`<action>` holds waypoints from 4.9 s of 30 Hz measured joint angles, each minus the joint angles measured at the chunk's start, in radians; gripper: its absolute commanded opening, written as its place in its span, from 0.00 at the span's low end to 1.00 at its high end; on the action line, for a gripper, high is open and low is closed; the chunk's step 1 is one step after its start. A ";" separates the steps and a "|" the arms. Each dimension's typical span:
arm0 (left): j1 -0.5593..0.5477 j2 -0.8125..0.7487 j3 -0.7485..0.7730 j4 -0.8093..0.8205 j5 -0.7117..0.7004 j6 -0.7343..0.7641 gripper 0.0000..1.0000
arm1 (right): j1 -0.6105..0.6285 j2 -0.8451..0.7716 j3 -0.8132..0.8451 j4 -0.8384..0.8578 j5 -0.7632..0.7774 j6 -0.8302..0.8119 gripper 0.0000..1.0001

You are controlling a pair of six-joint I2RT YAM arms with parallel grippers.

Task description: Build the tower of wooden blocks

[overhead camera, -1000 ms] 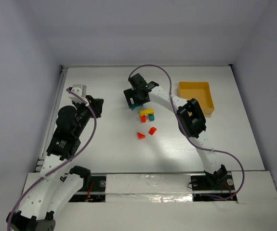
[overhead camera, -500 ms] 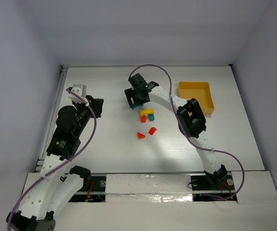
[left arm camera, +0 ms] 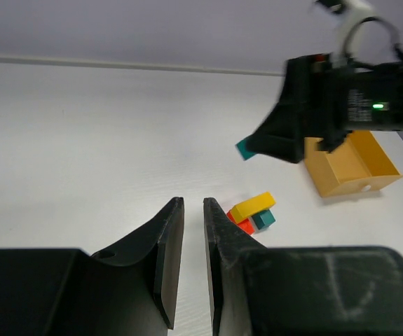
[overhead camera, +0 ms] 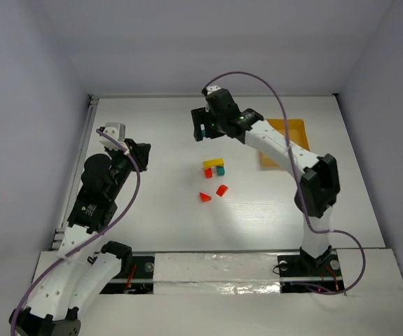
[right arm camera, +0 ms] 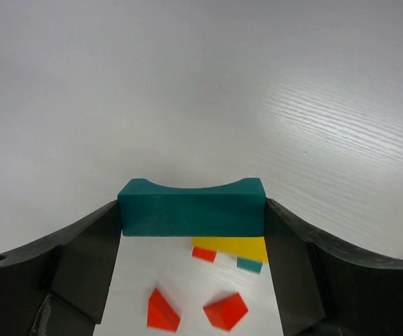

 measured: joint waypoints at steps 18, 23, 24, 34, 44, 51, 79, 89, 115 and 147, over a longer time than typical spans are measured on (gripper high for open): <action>0.000 -0.018 0.000 0.000 0.015 0.000 0.15 | 0.031 -0.308 -0.540 0.033 0.015 0.162 0.82; 0.000 -0.027 0.000 0.000 0.021 0.000 0.15 | 0.039 -0.266 -0.518 0.032 0.032 0.180 0.82; 0.000 -0.027 0.000 0.000 0.022 0.000 0.15 | 0.041 -0.253 -0.508 0.031 0.035 0.182 0.82; 0.000 -0.031 0.000 0.000 0.034 -0.001 0.15 | 0.042 -0.169 -0.448 0.019 0.058 0.191 0.82; 0.000 -0.043 0.000 0.000 0.055 -0.005 0.16 | 0.044 -0.144 -0.415 0.013 0.063 0.202 0.82; 0.000 -0.044 0.000 0.000 0.056 -0.008 0.15 | 0.045 -0.119 -0.415 0.013 0.063 0.203 0.83; 0.000 -0.044 0.000 0.000 0.061 -0.008 0.15 | 0.050 -0.082 -0.396 0.013 0.076 0.204 0.85; 0.000 -0.044 0.000 0.000 0.067 -0.008 0.15 | 0.050 -0.077 -0.389 0.014 0.080 0.205 0.85; 0.000 -0.044 0.000 0.000 0.068 -0.008 0.15 | 0.050 -0.053 -0.381 0.015 0.088 0.221 0.85; 0.000 -0.044 0.000 0.000 0.068 -0.008 0.15 | 0.050 -0.092 -0.385 0.028 0.103 0.246 0.91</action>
